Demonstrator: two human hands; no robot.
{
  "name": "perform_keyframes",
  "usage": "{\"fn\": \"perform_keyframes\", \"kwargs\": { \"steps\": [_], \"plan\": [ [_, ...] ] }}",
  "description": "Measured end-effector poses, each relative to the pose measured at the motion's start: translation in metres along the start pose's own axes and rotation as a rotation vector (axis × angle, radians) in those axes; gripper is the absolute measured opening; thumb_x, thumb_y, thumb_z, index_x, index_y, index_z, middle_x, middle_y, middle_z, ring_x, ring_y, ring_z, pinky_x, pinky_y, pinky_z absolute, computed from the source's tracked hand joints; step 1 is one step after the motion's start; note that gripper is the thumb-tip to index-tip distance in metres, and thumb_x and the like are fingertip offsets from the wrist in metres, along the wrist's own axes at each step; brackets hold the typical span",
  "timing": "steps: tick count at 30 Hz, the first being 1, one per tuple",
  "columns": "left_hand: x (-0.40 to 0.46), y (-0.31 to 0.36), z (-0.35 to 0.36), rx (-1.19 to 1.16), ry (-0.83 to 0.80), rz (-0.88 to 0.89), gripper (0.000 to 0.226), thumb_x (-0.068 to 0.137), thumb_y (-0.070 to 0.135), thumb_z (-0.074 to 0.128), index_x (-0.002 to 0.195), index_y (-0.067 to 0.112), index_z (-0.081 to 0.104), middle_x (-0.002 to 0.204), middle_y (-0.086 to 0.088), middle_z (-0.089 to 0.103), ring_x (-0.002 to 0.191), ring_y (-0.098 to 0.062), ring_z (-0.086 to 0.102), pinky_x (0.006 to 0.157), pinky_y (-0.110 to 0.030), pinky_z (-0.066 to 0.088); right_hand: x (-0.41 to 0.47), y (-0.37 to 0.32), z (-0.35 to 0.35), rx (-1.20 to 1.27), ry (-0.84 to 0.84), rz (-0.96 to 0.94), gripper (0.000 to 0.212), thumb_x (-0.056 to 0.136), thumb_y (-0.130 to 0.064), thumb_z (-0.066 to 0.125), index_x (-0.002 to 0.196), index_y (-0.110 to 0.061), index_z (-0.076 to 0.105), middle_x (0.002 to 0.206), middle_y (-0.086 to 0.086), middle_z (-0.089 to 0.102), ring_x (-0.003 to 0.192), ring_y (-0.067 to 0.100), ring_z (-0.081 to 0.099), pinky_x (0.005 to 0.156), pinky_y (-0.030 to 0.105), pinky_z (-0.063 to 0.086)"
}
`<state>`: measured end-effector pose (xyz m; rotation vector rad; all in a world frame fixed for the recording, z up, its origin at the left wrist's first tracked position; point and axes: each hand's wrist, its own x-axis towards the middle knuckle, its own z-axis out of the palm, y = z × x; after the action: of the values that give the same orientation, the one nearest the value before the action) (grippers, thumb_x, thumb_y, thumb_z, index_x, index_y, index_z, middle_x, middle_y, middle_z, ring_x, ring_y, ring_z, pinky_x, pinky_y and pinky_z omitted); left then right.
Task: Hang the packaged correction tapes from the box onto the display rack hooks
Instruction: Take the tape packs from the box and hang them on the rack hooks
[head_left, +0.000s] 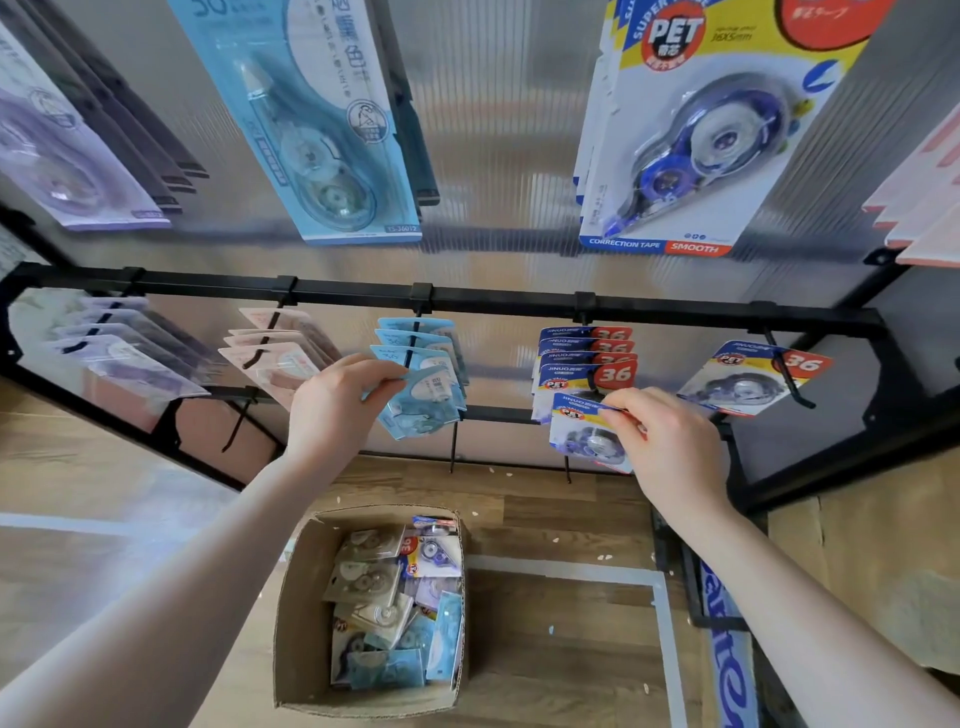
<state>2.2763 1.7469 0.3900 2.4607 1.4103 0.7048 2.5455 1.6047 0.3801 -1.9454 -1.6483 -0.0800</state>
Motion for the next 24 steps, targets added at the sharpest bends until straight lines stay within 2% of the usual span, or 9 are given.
{"fn": "perform_keyframes", "kwargs": {
  "steps": [3, 8, 13, 17, 20, 24],
  "plan": [
    [0.002, -0.004, 0.002, -0.008, -0.028, 0.057, 0.019, 0.087, 0.021, 0.060, 0.098, 0.012, 0.072, 0.095, -0.006, 0.070, 0.079, -0.024, 0.065, 0.054, -0.033, 0.049, -0.002, 0.002, 0.001, 0.020, -0.005, 0.013, 0.015, 0.079, -0.019, 0.071, 0.087, -0.007, 0.070, 0.079, 0.005, 0.071, 0.067, 0.018, 0.067, 0.050, 0.005, 0.020],
    [0.002, -0.012, 0.003, -0.020, -0.053, 0.108, 0.030, 0.089, 0.020, 0.045, 0.104, 0.011, 0.070, 0.099, -0.009, 0.069, 0.082, -0.029, 0.065, 0.055, -0.043, 0.053, -0.005, 0.010, 0.002, 0.061, -0.018, 0.018, 0.017, 0.080, -0.020, 0.069, 0.090, -0.006, 0.070, 0.082, 0.006, 0.071, 0.070, 0.019, 0.068, 0.048, 0.010, 0.034],
    [0.010, -0.015, 0.007, 0.041, -0.070, 0.141, 0.027, 0.091, 0.019, 0.048, 0.107, 0.012, 0.068, 0.101, -0.010, 0.068, 0.085, -0.030, 0.065, 0.054, -0.034, 0.049, -0.011, 0.014, 0.002, 0.068, -0.030, 0.033, 0.019, 0.082, -0.021, 0.066, 0.090, -0.005, 0.069, 0.084, 0.008, 0.071, 0.073, 0.021, 0.068, 0.048, 0.024, 0.046],
    [0.021, -0.009, 0.011, 0.085, -0.076, 0.185, 0.029, 0.089, 0.017, 0.046, 0.106, 0.008, 0.068, 0.101, -0.015, 0.068, 0.083, -0.036, 0.063, 0.059, -0.038, 0.049, -0.015, 0.024, 0.005, 0.037, -0.061, 0.066, 0.016, 0.083, -0.021, 0.066, 0.091, -0.007, 0.069, 0.082, 0.006, 0.070, 0.070, 0.021, 0.066, 0.046, 0.022, 0.043],
    [0.023, -0.006, 0.013, 0.129, -0.044, 0.205, 0.027, 0.085, 0.008, 0.049, 0.102, 0.004, 0.069, 0.097, -0.019, 0.067, 0.081, -0.039, 0.063, 0.062, -0.042, 0.050, -0.021, 0.032, 0.005, 0.011, -0.066, 0.089, 0.013, 0.083, -0.018, 0.067, 0.090, -0.008, 0.070, 0.080, 0.005, 0.070, 0.067, 0.019, 0.065, 0.044, 0.014, 0.032],
    [0.016, -0.005, 0.016, 0.153, 0.023, 0.185, 0.029, 0.082, -0.002, 0.047, 0.099, 0.003, 0.070, 0.099, -0.021, 0.065, 0.086, -0.042, 0.060, 0.071, -0.048, 0.049, -0.030, 0.039, -0.003, -0.006, -0.069, 0.124, 0.011, 0.083, -0.017, 0.067, 0.088, -0.007, 0.069, 0.079, 0.006, 0.070, 0.066, 0.020, 0.066, 0.045, 0.010, 0.025]
  ]
}}
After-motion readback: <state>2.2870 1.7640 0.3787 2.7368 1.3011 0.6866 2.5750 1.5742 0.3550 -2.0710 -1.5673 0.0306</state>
